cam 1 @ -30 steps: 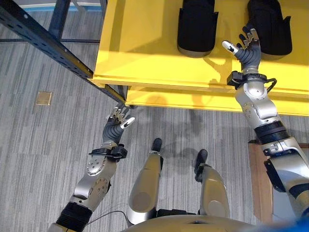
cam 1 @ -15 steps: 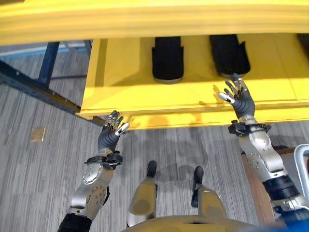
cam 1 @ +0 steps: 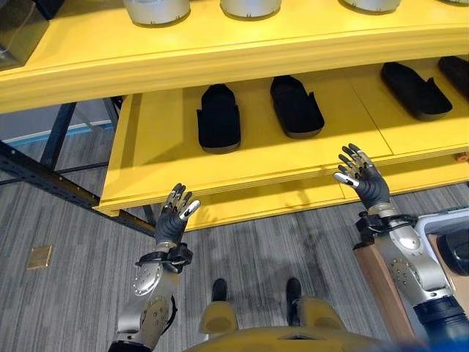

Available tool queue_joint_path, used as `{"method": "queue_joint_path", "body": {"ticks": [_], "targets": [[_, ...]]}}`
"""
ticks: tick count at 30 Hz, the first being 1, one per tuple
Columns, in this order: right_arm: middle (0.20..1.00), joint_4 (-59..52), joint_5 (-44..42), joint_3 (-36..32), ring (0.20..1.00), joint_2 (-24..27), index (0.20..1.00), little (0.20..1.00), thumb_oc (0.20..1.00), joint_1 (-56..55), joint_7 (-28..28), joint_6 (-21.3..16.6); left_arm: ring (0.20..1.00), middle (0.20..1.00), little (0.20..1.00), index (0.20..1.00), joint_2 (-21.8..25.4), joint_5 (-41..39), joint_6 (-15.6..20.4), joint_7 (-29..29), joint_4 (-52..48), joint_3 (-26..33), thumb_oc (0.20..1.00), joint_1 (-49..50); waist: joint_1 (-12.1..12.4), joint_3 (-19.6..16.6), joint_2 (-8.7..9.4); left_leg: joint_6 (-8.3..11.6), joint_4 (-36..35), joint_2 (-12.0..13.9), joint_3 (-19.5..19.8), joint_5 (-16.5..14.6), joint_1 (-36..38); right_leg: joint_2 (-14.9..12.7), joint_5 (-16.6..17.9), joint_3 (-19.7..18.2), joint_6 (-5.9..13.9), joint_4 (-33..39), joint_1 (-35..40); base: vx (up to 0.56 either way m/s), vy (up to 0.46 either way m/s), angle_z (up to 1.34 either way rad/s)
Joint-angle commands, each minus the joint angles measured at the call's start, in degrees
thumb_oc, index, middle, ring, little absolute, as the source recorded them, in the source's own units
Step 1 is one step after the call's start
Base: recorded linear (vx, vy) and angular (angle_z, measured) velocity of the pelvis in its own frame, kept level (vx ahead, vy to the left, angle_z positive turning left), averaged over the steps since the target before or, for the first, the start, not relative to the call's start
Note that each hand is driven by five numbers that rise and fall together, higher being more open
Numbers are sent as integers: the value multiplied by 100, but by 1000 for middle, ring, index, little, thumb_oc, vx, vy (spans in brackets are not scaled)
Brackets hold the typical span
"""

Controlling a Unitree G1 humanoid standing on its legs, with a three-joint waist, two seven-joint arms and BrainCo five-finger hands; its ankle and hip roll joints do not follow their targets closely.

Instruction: Move parts from the plastic box to the shelf.

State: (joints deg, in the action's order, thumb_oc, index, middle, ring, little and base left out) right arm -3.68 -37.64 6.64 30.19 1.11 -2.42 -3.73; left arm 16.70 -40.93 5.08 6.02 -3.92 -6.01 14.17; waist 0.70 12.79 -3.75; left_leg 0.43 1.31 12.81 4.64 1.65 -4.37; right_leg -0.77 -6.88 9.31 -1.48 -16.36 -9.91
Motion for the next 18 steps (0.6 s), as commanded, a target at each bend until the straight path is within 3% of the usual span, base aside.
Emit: {"method": "queue_joint_path", "body": {"ticks": [1, 2, 3, 5, 9, 12, 16, 18], "targets": [[1000, -454, -78, -219, 1000, -71, 1000, 1000, 1000, 67, 53, -245, 1000, 1000, 1000, 1000, 172, 176, 222, -249, -120, -70, 1000, -237, -30, -174, 296, 585, -486, -249, -279, 1364, -397, -200, -257, 81, 238, 885, 780, -23, -330, 48], [1000, -427, -112, -187, 1000, -197, 1000, 1000, 1000, 24, 100, -242, 1000, 1000, 1000, 1000, 168, 231, 238, -275, -143, -37, 1000, -164, 35, -249, 323, 510, -507, -601, 80, 1165, -344, -156, -106, -12, 257, 1124, 851, 33, -108, 32], [1000, -427, -112, -188, 1000, -196, 1000, 1000, 1000, 24, 100, -242, 1000, 1000, 1000, 1000, 167, 231, 238, -275, -143, -37, 1000, -165, 33, -262, 315, 510, -507, -595, 85, 1174, -365, -148, -85, -8, 257, 1142, 840, 81, -202, 11], [1000, -353, -153, 23, 1000, -515, 1000, 1000, 1000, -33, 201, -224, 1000, 1000, 1000, 1000, 70, 215, 262, -300, -270, 174, 1000, 181, 204, -382, 329, 346, -541, -1380, 1027, 895, -398, 101, 206, -255, 259, 1685, 978, 77, -189, -23], [1000, -225, -183, 252, 1000, -802, 1000, 1000, 1000, 7, 254, -210, 1000, 1000, 1000, 1000, -7, 226, 296, -324, -377, 271, 1000, 303, 418, -360, 368, 214, -303, -2263, 2204, 777, -561, 390, 393, -844, 243, 1992, 1031, 14, -95, -111], [1000, -258, -318, 300, 1000, -930, 1000, 1000, 1000, -55, 313, -192, 1000, 1000, 1000, 1000, -1, 203, 306, -397, -395, 256, 1000, 325, 413, -401, 372, 182, -253, -2293, 2573, 741, -447, 565, 505, -1212, 239, 2114, 1050, 1, 16, -62], [1000, -394, -483, 181, 1000, -1023, 1000, 1000, 1000, -457, 308, -156, 1000, 1000, 1000, 1000, -3, 213, 276, -454, -308, 87, 1000, 214, 242, -468, 421, 106, -58, -2384, 2537, 603, -401, 517, 564, -1257, 207, 2134, 1080, 29, 99, -34], [1000, -423, -531, 154, 1000, -1087, 1000, 1000, 1000, -657, 329, -96, 1000, 1000, 1000, 1000, 45, 268, 223, -449, -289, 28, 1000, 251, 137, -527, 459, -2, -64, -2441, 2558, 472, -235, 505, 599, -1467, 252, 2111, 1125, 45, 126, 2]]}}
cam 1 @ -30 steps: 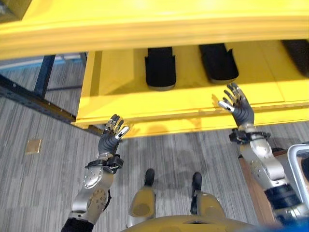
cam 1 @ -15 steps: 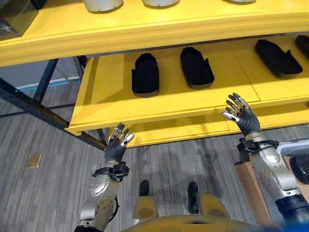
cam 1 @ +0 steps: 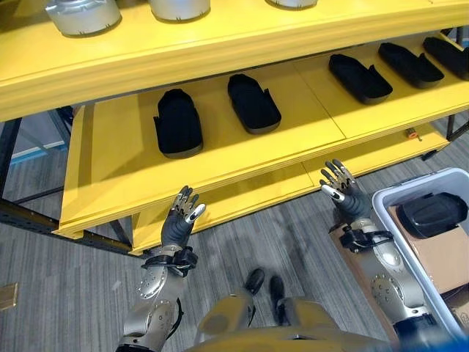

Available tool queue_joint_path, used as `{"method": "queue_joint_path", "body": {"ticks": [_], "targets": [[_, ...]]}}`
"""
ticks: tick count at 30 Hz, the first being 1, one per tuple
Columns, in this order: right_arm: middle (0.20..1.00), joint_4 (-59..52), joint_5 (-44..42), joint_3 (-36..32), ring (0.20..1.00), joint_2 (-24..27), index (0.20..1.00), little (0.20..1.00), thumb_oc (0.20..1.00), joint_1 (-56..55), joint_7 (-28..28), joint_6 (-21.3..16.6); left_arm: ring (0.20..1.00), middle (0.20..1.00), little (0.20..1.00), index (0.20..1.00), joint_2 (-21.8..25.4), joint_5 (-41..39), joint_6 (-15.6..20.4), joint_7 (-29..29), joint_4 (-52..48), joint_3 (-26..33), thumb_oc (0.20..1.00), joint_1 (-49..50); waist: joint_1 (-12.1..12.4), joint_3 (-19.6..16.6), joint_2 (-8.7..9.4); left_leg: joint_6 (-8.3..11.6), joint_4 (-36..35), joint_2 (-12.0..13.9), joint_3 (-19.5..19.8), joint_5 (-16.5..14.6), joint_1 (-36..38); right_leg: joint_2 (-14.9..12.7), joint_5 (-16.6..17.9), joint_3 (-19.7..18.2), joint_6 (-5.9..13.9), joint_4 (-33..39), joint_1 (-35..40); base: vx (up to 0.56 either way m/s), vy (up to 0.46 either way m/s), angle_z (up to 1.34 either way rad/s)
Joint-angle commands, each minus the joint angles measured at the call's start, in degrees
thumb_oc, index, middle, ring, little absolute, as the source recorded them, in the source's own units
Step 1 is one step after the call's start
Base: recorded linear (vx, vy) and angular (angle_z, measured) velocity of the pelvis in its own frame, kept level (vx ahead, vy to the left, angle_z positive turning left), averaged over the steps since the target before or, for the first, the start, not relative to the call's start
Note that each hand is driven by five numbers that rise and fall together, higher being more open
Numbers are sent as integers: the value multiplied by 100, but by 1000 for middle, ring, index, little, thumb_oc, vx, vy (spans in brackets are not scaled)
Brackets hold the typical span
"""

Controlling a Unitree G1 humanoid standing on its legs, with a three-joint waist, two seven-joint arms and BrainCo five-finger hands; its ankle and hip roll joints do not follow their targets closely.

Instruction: Move parts from the plastic box to the shelf.

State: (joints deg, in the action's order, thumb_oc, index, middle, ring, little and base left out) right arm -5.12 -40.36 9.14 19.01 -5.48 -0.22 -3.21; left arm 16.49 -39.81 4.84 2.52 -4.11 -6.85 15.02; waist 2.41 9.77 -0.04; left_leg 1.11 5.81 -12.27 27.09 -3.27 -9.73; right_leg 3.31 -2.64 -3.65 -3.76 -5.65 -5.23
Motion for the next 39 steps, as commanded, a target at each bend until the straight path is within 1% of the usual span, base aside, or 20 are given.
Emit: {"method": "queue_joint_path", "body": {"ticks": [1, 4, 7, 10, 11, 12, 13, 14, 15, 16, 18, 19, 20, 21, 22, 24, 26, 31, 32, 39], "targets": [[1000, -285, -256, -97, 1000, 30, 1000, 1000, 1000, -6, 108, -144, 1000, 1000, 1000, 1000, 67, 156, 247, -100, -271, 111, 1000, 169, -16, -219, 89, -74, -513, 70, 296, 959, 310, 98, 177, -189, 480, 1041, 666, 49, 138, -25], [1000, -315, -233, -95, 1000, -66, 1000, 1000, 1000, -211, 125, -50, 1000, 1000, 1000, 1000, 88, 197, 208, -93, -276, 143, 1000, 251, -126, -304, 86, -192, -544, 145, 11, 784, 504, 82, 170, -555, 531, 901, 690, 60, 163, -63], [1000, -245, -185, -25, 1000, -115, 1000, 1000, 1000, -212, 115, 18, 1000, 1000, 1000, 1000, 130, 204, 197, -63, -243, 176, 1000, 285, -112, -299, 80, -368, -505, 186, -372, 639, 552, 86, 180, -935, 632, 661, 565, 22, 157, -96], [1000, -188, -48, 99, 1000, -183, 1000, 1000, 1000, -128, 145, 76, 1000, 1000, 1000, 1000, 215, 258, 207, -51, -223, 247, 1000, 317, -121, -248, 67, -512, -517, 261, -853, 518, 543, 164, 198, -1404, 814, 289, 241, -21, 180, -104], [1000, -189, -47, 100, 1000, -184, 1000, 1000, 1000, -128, 145, 76, 1000, 1000, 1000, 1000, 216, 259, 209, -52, -221, 248, 1000, 316, -97, -250, 70, -514, -520, 266, -878, 515, 543, 170, 194, -1428, 816, 277, 231, -10, 93, -138], [1000, -198, -34, 120, 1000, -204, 1000, 1000, 1000, -131, 160, 92, 1000, 1000, 1000, 1000, 252, 297, 197, -54, -218, 245, 1000, 325, -119, -227, 71, -556, -547, 298, -1026, 486, 555, 192, 192, -1504, 874, 139, 123, -29, 128, -116], [1000, -184, -56, 172, 1000, -256, 1000, 1000, 1000, -129, 179, 106, 1000, 1000, 1000, 1000, 336, 337, 186, -47, -215, 251, 1000, 317, -146, -137, 83, -612, -576, 389, -1335, 398, 586, 189, 167, -1420, 1006, -160, -123, -35, 126, -105], [1000, -184, -55, 171, 1000, -258, 1000, 1000, 1000, -126, 179, 106, 1000, 1000, 1000, 1000, 337, 337, 187, -48, -213, 252, 1000, 312, -127, -150, 86, -607, -578, 394, -1355, 408, 563, 195, 182, -1440, 1009, -161, -149, -70, 109, -105], [1000, -168, -10, 196, 1000, -275, 1000, 1000, 1000, -109, 205, 113, 1000, 1000, 1000, 1000, 380, 366, 188, -48, -208, 280, 1000, 293, -98, -85, 69, -593, -611, 492, -1600, 360, 572, 28, 171, -1034, 1076, -285, -332, -80, 32, -202], [1000, -101, 40, 242, 1000, -327, 1000, 1000, 1000, -87, 193, 117, 1000, 1000, 1000, 1000, 412, 390, 200, -12, -210, 321, 1000, 275, -55, -36, 42, -541, -631, 640, -1879, 296, 600, -332, 186, -284, 1121, -255, -453, -83, 35, -191], [1000, 0, 27, 358, 1000, -400, 1000, 1000, 1000, -48, 212, 105, 1000, 1000, 1000, 1000, 410, 369, 235, 26, -223, 433, 1000, 332, 55, -8, -40, -450, -695, 903, -2301, 201, 748, -967, 216, 1142, 1076, -72, -408, -12, 23, -164], [1000, 63, 114, 415, 1000, -384, 1000, 1000, 1000, 6, 289, 169, 1000, 1000, 1000, 1000, 374, 357, 224, -6, -263, 623, 1000, 477, 136, 31, -84, -398, -814, 1079, -2745, 125, 983, -1356, 417, 1972, 1091, 76, -445, 21, 32, -173], [1000, 55, 119, 400, 1000, -376, 1000, 1000, 1000, 19, 320, 210, 1000, 1000, 1000, 1000, 346, 345, 204, -45, -265, 690, 1000, 536, 144, 23, -88, -404, -835, 1098, -2839, 117, 1024, -1428, 491, 2060, 1100, 102, -458, 96, 10, -188], [1000, 57, 135, 386, 1000, -362, 1000, 1000, 1000, 49, 323, 230, 1000, 1000, 1000, 1000, 331, 348, 194, -50, -256, 710, 1000, 570, 145, 15, -94, -381, -888, 1125, -2878, 19, 1146, -1415, 472, 2084, 1177, 105, -438, 59, -29, -200], [1000, 12, 135, 347, 1000, -339, 1000, 1000, 1000, 44, 329, 239, 1000, 1000, 1000, 1000, 292, 331, 186, -55, -256, 748, 1000, 589, 116, 38, -51, -392, -876, 1088, -2953, 68, 1158, -1395, 619, 2036, 1159, 164, -476, 98, -78, -156], [1000, -80, 33, 238, 1000, -336, 1000, 1000, 1000, -87, 346, 239, 1000, 1000, 1000, 1000, 198, 333, 150, -60, -223, 812, 1000, 633, 64, -42, 81, -362, -908, 1043, -3053, -27, 1251, -1278, 753, 2060, 1157, 640, -196, 113, -128, -54], [1000, -90, 64, 96, 1000, -295, 1000, 1000, 1000, -224, 314, 212, 1000, 1000, 1000, 1000, 76, 326, 120, -54, -220, 796, 1000, 661, 3, -208, 163, -276, -863, 1126, -3072, -72, 1270, -1084, 785, 1941, 1108, 990, 29, 192, -189, 21], [1000, -119, 49, -130, 1000, -191, 1000, 1000, 1000, -494, 294, 216, 1000, 1000, 1000, 1000, -9, 319, 82, -64, -176, 728, 1000, 629, -87, -331, 149, -148, -889, 1343, -3074, -106, 1402, -886, 598, 1869, 1017, 1022, 249, 147, -133, -4], [1000, -132, 31, -217, 1000, -183, 1000, 1000, 1000, -605, 310, 239, 1000, 1000, 1000, 1000, -6, 312, 62, -84, -167, 705, 1000, 635, -136, -352, 146, -107, -884, 1400, -3057, -78, 1395, -837, 522, 1825, 960, 1010, 275, 105, -104, 5], [1000, -19, -19, -487, 1000, -209, 1000, 1000, 1000, -942, 331, 230, 1000, 1000, 1000, 1000, -2, 364, 6, -132, -77, 703, 1000, 676, -261, -399, 98, 68, -828, 1641, -3054, -30, 1437, -677, 248, 1808, 819, 964, 421, 109, -104, 2]]}}
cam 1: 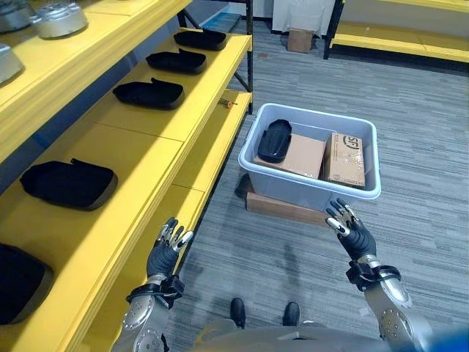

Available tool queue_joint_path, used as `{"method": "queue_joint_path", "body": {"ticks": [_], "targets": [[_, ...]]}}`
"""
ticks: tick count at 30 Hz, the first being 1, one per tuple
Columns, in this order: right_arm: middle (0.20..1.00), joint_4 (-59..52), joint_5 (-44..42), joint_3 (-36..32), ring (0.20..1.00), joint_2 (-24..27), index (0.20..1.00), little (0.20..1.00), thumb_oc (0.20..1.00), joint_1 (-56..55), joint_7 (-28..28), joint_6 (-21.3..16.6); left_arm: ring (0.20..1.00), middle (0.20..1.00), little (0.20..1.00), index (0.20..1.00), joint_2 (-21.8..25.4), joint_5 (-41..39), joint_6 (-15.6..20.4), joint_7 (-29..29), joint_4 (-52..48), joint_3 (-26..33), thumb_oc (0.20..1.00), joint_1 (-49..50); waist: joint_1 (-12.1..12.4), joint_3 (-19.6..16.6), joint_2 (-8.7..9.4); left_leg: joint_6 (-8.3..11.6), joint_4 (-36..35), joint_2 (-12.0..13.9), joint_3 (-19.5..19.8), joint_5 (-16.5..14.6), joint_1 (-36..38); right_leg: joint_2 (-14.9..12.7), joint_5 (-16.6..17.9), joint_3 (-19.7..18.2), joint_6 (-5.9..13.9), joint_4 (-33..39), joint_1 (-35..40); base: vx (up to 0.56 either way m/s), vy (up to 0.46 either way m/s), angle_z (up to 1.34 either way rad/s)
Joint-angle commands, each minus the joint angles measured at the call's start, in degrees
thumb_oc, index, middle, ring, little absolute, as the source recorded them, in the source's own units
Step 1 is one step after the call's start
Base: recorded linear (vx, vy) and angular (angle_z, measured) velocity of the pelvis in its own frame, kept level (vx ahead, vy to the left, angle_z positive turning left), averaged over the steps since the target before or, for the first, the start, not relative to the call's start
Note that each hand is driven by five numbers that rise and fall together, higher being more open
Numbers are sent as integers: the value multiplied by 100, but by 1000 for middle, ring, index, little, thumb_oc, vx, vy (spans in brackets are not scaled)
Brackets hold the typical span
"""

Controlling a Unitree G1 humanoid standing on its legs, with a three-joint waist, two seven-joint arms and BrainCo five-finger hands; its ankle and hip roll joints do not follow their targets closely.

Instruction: Move parts from the plastic box to the shelf.

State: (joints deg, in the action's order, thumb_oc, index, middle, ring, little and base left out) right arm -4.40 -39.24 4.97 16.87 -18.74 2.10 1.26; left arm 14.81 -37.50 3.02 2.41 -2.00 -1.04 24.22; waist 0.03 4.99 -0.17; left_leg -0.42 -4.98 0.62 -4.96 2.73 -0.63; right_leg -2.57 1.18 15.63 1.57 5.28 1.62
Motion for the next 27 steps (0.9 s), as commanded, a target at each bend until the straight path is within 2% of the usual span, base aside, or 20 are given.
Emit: {"method": "queue_joint_path", "body": {"ticks": [1, 6, 9, 10, 11, 12, 13, 14, 15, 17, 18, 20, 21, 22, 23, 24, 26, 27], "targets": [[1000, -66, -156, -98, 1000, 2, 1000, 1000, 1000, 370, 80, -231, 1000, 1000, 1000, 1000, 161, 133, 190, -116, -282, 122, 1000, -257, -41, 78, 108, 239, 260, 373, 144, -621, 531, -73, -158, -118, 276, -129, -248, 56, -41, 18], [1000, -58, -147, -189, 1000, 14, 1000, 1000, 1000, 302, 65, -254, 1000, 1000, 1000, 1000, 150, 117, 188, -102, -249, 65, 1000, -311, -109, 84, 104, 333, 267, 513, 132, -545, 542, -17, -271, -96, 228, -229, -265, 89, -66, 14], [1000, -55, -158, -164, 1000, 58, 1000, 1000, 1000, 277, 96, -286, 1000, 1000, 1000, 1000, 149, 104, 223, -77, -219, 73, 1000, -369, -134, 179, 119, 420, 854, 685, 119, -401, 391, 63, -420, -119, 108, -357, -256, 88, -86, 4], [1000, -54, -159, -164, 1000, 56, 1000, 1000, 1000, 281, 96, -286, 1000, 1000, 1000, 1000, 150, 105, 222, -77, -218, 75, 1000, -372, -143, 159, 128, 417, 857, 675, 128, -385, 355, 53, -408, -112, 108, -355, -284, 36, -76, 6], [1000, -32, -170, -131, 1000, 67, 1000, 1000, 1000, 294, 117, -285, 1000, 1000, 1000, 1000, 151, 93, 231, -88, -223, 90, 1000, -372, -121, 212, 158, 423, 1154, 702, 154, -308, 247, 89, -433, -155, 66, -355, -256, 68, -150, 5], [1000, -24, -145, -80, 1000, 95, 1000, 1000, 1000, 277, 148, -274, 1000, 1000, 1000, 1000, 144, 59, 248, -79, -238, 150, 1000, -349, -30, 361, 249, 383, 2187, 710, 261, -49, -139, 173, -490, -244, -57, -349, -150, 81, -261, 4], [1000, -42, -162, -53, 1000, 143, 1000, 1000, 1000, 277, 174, -274, 1000, 1000, 1000, 1000, 167, 56, 261, -62, -261, 168, 1000, -348, 128, 609, 380, 282, 3461, 518, 536, 239, -844, 161, -524, -295, -158, -363, -60, 67, -224, 1], [1000, -42, -162, -53, 1000, 143, 1000, 1000, 1000, 277, 174, -274, 1000, 1000, 1000, 1000, 167, 56, 261, -62, -261, 168, 1000, -348, 126, 606, 378, 282, 3464, 519, 538, 237, -849, 162, -524, -293, -158, -363, -62, 23, -138, -26], [1000, -95, -142, -44, 1000, 201, 1000, 1000, 1000, 267, 178, -265, 1000, 1000, 1000, 1000, 136, 50, 280, -7, -276, 186, 1000, -362, 223, 757, 476, 204, 3670, 320, 611, 93, -1494, 67, -617, -301, -151, -348, 0, 64, 3, -45], [1000, -67, -108, -24, 1000, 216, 1000, 1000, 1000, 334, 153, -276, 1000, 1000, 1000, 1000, 152, 66, 293, 21, -266, 219, 1000, -348, 353, 766, 494, 168, 3012, 152, 776, -105, -1789, 10, -664, -411, -45, -316, 76, 169, 95, -22], [1000, -67, -89, 3, 1000, 224, 1000, 1000, 1000, 364, 152, -289, 1000, 1000, 1000, 1000, 153, 65, 308, 45, -266, 239, 1000, -334, 414, 771, 493, 219, 2308, 207, 903, -28, -1833, -18, -691, -494, 19, -267, 140, 234, 157, -11], [1000, -66, -15, -11, 1000, 256, 1000, 1000, 1000, 308, 187, -307, 1000, 1000, 1000, 1000, 146, 65, 338, 29, -267, 189, 1000, -270, 481, 743, 418, 369, 1206, 370, 1140, 403, -1828, 7, -763, -542, 63, -249, 246, 252, 172, -62], [1000, -68, 36, -37, 1000, 284, 1000, 1000, 1000, 279, 201, -318, 1000, 1000, 1000, 1000, 151, 99, 356, 13, -251, 192, 1000, -252, 543, 749, 388, 424, 826, 387, 1364, 528, -1825, -20, -794, -613, 102, -240, 339, 345, 274, -57], [1000, -25, 127, -45, 1000, 273, 1000, 1000, 1000, 255, 215, -321, 1000, 1000, 1000, 1000, 120, 183, 355, -16, -200, 193, 1000, -234, 598, 690, 305, 572, 421, 411, 1684, 687, -1781, -15, -888, -791, 162, -217, 488, 258, 209, -33], [1000, -26, 127, -46, 1000, 274, 1000, 1000, 1000, 254, 215, -321, 1000, 1000, 1000, 1000, 119, 184, 357, -17, -197, 192, 1000, -234, 610, 705, 305, 574, 393, 418, 1673, 699, -1748, -15, -889, -802, 160, -217, 502, 344, 347, -29], [1000, -27, 200, -13, 1000, 150, 1000, 1000, 1000, 171, 318, -253, 1000, 1000, 1000, 1000, 49, 158, 371, -77, -127, 173, 1000, -200, 590, 574, 223, 529, 303, 518, 1686, 658, -1385, -45, -948, -962, 216, -264, 581, 299, 380, -101], [1000, -37, 207, 21, 1000, 56, 1000, 1000, 1000, 136, 354, -203, 1000, 1000, 1000, 1000, 147, 92, 374, -118, -178, 156, 1000, -291, 561, 535, 252, 475, 657, 418, 1438, 463, -1364, -303, -931, -971, 343, -319, 595, 262, 384, -128], [1000, -37, 207, 20, 1000, 55, 1000, 1000, 1000, 136, 354, -203, 1000, 1000, 1000, 1000, 148, 92, 374, -118, -178, 156, 1000, -291, 563, 535, 253, 474, 659, 417, 1437, 462, -1365, -304, -931, -972, 344, -320, 595, 139, 353, -89]]}}
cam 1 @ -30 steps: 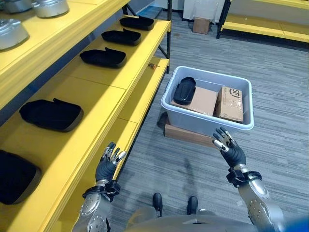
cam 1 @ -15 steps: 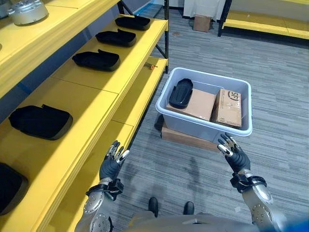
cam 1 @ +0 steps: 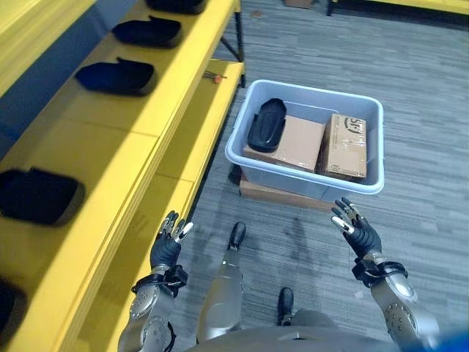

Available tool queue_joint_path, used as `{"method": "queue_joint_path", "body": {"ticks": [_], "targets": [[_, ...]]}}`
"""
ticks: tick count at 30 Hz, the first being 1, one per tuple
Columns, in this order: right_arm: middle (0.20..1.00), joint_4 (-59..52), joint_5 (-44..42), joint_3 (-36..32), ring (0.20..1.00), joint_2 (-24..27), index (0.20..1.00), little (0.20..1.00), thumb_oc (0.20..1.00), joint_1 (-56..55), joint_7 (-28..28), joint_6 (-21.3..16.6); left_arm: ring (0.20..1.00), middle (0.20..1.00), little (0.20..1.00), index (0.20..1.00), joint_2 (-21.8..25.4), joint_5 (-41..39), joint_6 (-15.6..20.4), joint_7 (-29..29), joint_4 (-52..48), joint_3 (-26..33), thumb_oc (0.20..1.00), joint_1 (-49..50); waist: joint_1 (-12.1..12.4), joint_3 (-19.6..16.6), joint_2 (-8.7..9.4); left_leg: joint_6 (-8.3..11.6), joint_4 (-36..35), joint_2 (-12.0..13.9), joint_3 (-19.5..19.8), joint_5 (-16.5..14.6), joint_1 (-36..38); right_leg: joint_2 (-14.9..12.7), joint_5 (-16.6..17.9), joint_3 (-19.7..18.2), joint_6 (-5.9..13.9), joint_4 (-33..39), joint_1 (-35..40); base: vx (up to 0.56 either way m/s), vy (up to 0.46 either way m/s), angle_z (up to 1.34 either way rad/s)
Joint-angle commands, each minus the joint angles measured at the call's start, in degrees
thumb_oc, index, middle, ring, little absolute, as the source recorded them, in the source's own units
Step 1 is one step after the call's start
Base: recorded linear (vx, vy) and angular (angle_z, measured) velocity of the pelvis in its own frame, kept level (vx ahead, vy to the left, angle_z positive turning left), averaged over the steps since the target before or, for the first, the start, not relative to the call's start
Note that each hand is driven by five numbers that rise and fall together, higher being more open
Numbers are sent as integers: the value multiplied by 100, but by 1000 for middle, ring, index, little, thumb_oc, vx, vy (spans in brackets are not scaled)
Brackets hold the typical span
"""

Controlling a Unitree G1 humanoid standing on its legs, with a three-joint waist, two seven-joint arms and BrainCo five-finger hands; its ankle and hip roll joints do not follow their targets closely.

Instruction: Move parts from the plastic box to the shelf.

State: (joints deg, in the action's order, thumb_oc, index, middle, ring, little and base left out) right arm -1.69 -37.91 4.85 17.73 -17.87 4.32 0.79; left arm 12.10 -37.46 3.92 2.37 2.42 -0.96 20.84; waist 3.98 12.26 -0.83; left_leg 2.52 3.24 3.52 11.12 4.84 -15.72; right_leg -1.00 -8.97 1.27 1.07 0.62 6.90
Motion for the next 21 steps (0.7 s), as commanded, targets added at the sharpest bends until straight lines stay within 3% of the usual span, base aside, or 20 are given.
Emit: {"method": "queue_joint_path", "body": {"ticks": [1, 5, 11, 16, 19, 20, 21], "targets": [[1000, -273, -7, 192, 1000, -101, 1000, 1000, 1000, 147, 172, -96, 1000, 1000, 1000, 1000, 588, 79, 278, -77, -679, 151, 1000, 24, 153, -206, 389, 1, 72, 9, -447, -45, 118, -711, 174, 326, 537, 95, -36, 98, 318, -54], [1000, -285, -119, 344, 1000, -74, 1000, 1000, 1000, 275, 210, -19, 1000, 1000, 1000, 1000, 804, -3, 309, 74, -775, 257, 1000, -52, 122, -240, 478, -104, 409, -77, -752, -352, -56, -926, 331, 254, 674, 164, -256, 73, 219, -71], [1000, -317, -113, 339, 1000, -31, 1000, 1000, 1000, 284, 206, -3, 1000, 1000, 1000, 1000, 888, 16, 315, 152, -731, 256, 1000, -150, 50, -304, 566, -155, 689, -234, -732, -576, -203, -1052, 403, 392, 768, 248, -216, 77, 69, -3], [1000, -304, -108, 489, 1000, -29, 1000, 1000, 1000, 437, 201, -3, 1000, 1000, 1000, 1000, 948, 24, 304, 170, -732, 247, 1000, -182, 166, -321, 649, -251, 898, -346, -684, -793, -254, -1178, 449, 505, 867, 179, -205, 61, 69, 9], [1000, -318, -73, 565, 1000, -95, 1000, 1000, 1000, 497, 235, -5, 1000, 1000, 1000, 1000, 1047, 132, 283, 159, -705, 208, 1000, -254, 156, -254, 609, -388, 774, -446, -642, -845, 10, -1281, 921, 391, 948, -757, -588, 35, 148, 6], [1000, -335, -83, 639, 1000, -116, 1000, 1000, 1000, 575, 257, -12, 1000, 1000, 1000, 1000, 1135, 169, 296, 153, -705, 169, 1000, -332, 9, -92, 485, -467, 633, -460, -536, -768, 159, -1180, 1340, 167, 909, -1570, -1033, -32, 194, 17], [1000, -334, -106, 694, 1000, -132, 1000, 1000, 1000, 632, 276, -17, 1000, 1000, 1000, 1000, 1159, 186, 308, 159, -717, 159, 1000, -356, -32, -36, 384, -510, 503, -399, -515, -717, 236, -1070, 1330, 187, 845, -1860, -1317, -13, 190, 30]]}}
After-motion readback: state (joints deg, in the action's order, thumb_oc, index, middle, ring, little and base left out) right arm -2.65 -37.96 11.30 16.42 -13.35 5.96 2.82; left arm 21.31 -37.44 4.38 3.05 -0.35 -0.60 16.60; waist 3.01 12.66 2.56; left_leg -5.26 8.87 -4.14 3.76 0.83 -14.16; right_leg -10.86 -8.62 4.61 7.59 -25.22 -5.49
